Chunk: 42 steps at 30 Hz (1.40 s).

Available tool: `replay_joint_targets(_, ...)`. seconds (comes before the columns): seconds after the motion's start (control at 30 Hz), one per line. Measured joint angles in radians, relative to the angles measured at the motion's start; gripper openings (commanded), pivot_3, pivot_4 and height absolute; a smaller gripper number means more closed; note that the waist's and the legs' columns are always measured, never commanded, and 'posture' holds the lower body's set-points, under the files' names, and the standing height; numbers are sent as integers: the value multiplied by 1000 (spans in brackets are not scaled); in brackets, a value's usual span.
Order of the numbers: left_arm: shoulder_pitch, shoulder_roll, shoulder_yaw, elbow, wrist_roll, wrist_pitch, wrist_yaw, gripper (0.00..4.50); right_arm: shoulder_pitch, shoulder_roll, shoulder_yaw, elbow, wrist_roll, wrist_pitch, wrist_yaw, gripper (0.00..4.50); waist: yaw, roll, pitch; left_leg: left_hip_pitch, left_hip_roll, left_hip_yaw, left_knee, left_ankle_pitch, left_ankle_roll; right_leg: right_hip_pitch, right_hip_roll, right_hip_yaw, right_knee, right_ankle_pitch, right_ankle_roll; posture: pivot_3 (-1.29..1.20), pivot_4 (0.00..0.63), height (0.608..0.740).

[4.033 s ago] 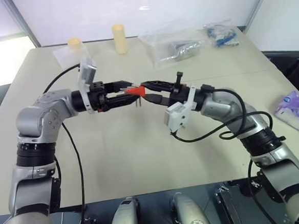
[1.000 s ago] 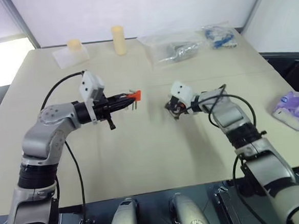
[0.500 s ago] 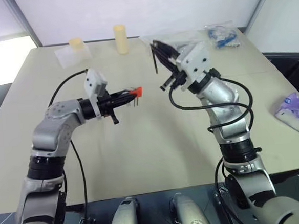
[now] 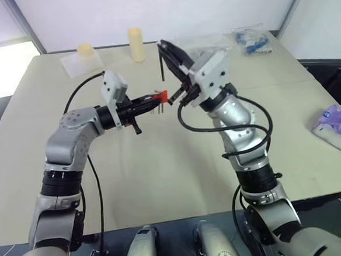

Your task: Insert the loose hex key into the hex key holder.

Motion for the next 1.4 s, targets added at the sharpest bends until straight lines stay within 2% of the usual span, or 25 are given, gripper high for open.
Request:
replay_joint_targets(0.63,-11,0,8,-1,-6,20,12,0,16,4,9,120,-45,-117,-50,57,0,0,0,0,0,0,0,0,0,0,0,0,0,0,0,0,150,740)
replay_joint_targets(1.4,-21,0,14,-3,-19,37,28,0,14,8,9,142,-49,-129,-72,57,0,0,0,0,0,0,0,0,0,0,0,0,0,0,0,0,150,740)
